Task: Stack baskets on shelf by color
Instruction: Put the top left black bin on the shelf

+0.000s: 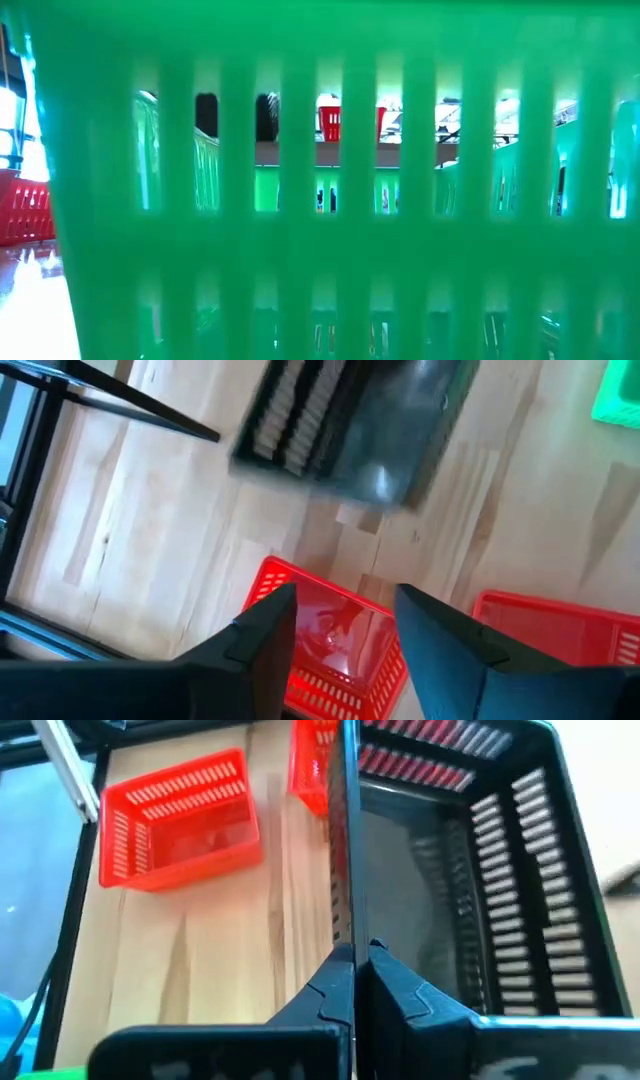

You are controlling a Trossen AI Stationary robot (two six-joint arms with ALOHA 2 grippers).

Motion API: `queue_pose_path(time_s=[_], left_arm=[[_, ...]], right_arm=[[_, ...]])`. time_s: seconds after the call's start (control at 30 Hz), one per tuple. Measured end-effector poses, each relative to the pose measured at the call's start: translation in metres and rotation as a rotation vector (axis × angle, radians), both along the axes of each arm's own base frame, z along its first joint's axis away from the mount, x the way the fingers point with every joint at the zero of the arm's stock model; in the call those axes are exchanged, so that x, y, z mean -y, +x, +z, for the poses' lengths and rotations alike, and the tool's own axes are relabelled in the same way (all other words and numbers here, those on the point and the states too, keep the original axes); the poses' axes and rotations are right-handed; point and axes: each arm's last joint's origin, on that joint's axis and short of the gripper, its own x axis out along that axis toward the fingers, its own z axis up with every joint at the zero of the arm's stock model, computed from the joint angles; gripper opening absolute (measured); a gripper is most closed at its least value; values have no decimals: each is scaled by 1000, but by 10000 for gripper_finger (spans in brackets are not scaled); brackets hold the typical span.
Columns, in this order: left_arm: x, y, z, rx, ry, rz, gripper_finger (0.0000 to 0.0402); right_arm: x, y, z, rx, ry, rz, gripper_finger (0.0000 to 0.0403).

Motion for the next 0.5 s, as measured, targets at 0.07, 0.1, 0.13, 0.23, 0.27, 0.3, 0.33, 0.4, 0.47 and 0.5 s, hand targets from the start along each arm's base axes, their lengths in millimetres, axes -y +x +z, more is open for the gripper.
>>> queue_pose_path(time_s=[0.07,0.1,0.13,0.23,0.27,0.3,0.33,0.4,0.47,0.5], left_arm=[[-1,0,0,2,9,3,163],[-2,0,0,3,18,2,163],[-2,1,0,3,28,-2,163],[-3,1,1,9,62,-6,163],[-4,1,1,12,72,-5,163],[-4,1,1,16,86,-3,163],[-4,1,1,21,100,0,163],[-5,1,1,29,123,4,163],[-5,1,2,35,140,8,163],[-6,1,2,39,151,10,163]], right_arm=[[-3,-7,8,-1,-24,-40,0],[-4,-9,10,-7,-36,-64,0],[-4,-13,14,-8,-45,-87,0],[-1,-21,22,-15,-76,-186,0],[-1,-24,25,-12,-86,-217,0],[0,-27,30,-2,-97,-246,0],[1,-31,35,5,-104,-275,0],[1,-38,43,23,-120,-329,0],[3,-44,49,30,-138,-396,0],[4,-48,52,36,-150,-429,0]])
